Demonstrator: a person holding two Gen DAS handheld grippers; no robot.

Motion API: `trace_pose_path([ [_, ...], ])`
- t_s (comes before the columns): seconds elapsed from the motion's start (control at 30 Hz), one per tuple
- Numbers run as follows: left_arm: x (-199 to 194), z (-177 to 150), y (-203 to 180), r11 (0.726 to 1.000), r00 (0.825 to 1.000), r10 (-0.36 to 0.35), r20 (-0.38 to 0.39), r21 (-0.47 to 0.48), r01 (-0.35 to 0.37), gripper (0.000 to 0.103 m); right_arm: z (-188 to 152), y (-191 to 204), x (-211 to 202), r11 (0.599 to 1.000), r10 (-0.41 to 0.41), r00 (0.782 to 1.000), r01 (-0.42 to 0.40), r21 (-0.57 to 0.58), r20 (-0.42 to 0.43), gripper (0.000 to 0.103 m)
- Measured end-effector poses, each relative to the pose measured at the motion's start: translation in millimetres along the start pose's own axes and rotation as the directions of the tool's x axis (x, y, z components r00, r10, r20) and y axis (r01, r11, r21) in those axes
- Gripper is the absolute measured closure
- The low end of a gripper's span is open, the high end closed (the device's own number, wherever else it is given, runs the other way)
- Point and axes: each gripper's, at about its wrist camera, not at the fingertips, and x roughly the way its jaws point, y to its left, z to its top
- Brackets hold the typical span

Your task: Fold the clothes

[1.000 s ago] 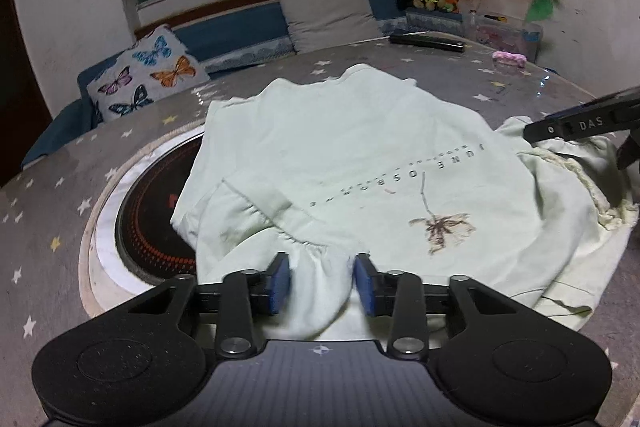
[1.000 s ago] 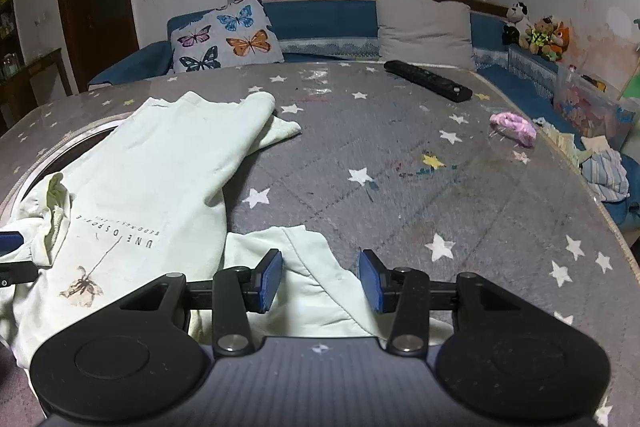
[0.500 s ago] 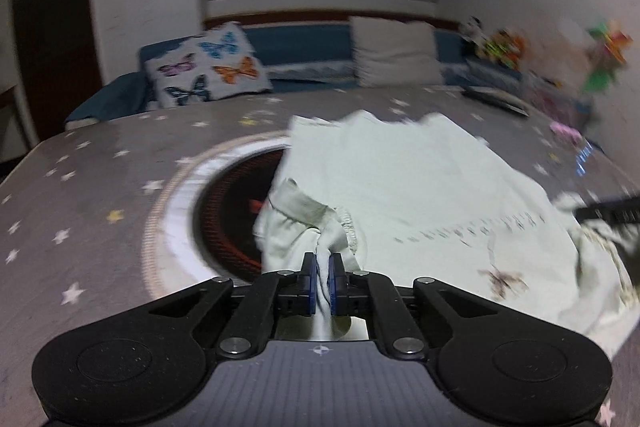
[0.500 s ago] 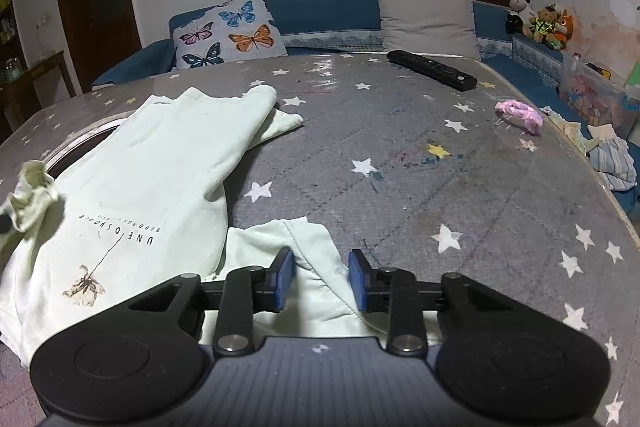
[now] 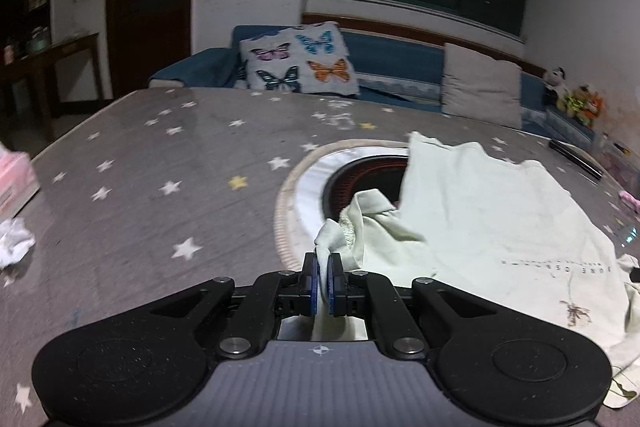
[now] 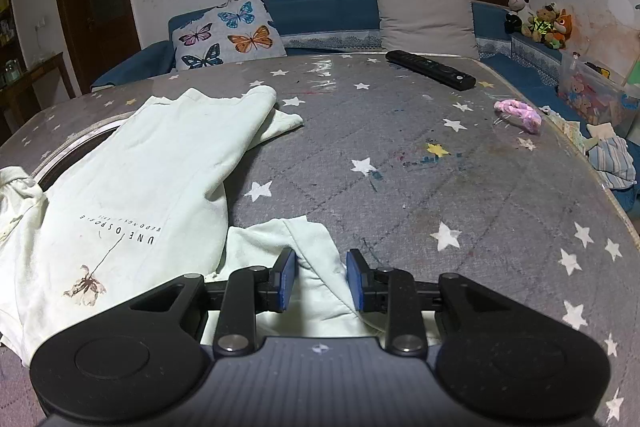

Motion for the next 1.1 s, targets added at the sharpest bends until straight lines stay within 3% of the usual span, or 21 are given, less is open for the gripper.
trace_pose_path([
  [0.07,-3.1,-3.0,6.4,1.0,1.0,0.01,-0.001,-0.018,-0.01,0.098,-0.8,1.0,-0.2,1.0,-0.002,1.0,0.002,-0.006,0.001,0.079],
  [0.1,-4.6,-4.5,9.4,1.0,1.0,0.014,-0.001,-0.026,-0.014,0.098,-1.2,1.5,-0.6,1.0,-0.002,1.0,0.002,-0.008,0.003,0.087],
  [0.17,-7.1,-7.0,14.7,0.999,1.0,0.023,-0.005,-0.039,-0.023,0.098,-1.6,2.2,-1.9,1.0,-0.002,1.0,0.002,-0.007,0.009,0.093],
  [0.3,-11.4,-12.2,21.5,0.998,0.999,0.038,-0.012,-0.058,-0.039,0.098,-3.3,3.4,-9.7,1.0,-0.012,0.999,0.012,-0.01,0.037,0.096],
  [0.5,-24.6,-26.8,31.6,0.996,0.998,0.045,-0.045,-0.074,-0.049,0.098,-7.2,-6.0,-42.8,0.994,-0.11,0.986,0.107,0.025,0.123,0.096],
  [0.57,-26.6,-32.8,33.9,0.995,0.996,0.046,-0.076,-0.081,-0.052,0.098,-10.8,-10.8,-47.6,0.992,-0.121,0.987,0.118,0.034,0.108,0.096],
  [0.7,-32.0,-39.6,38.3,0.995,0.992,0.056,-0.111,-0.081,-0.065,0.098,-21.5,-15.9,-45.4,0.994,-0.105,0.994,0.105,0.012,0.02,0.094],
  [0.8,-35.8,-39.6,40.0,0.996,0.992,0.047,-0.12,-0.064,-0.055,0.097,-22.3,-15.3,-49.9,0.996,-0.092,0.996,0.092,-0.02,0.002,0.088],
  [0.97,-41.3,-34.0,34.5,0.999,0.994,0.05,-0.101,-0.015,-0.052,0.093,-9.1,-12.4,-62.7,0.997,-0.07,0.996,0.072,-0.037,0.061,0.086],
  [1.1,-44.2,-27.3,33.5,0.998,0.995,0.06,-0.08,-0.007,-0.061,0.091,6.2,-6.9,-56.4,0.999,0.004,0.997,-0.001,-0.033,0.072,0.086],
])
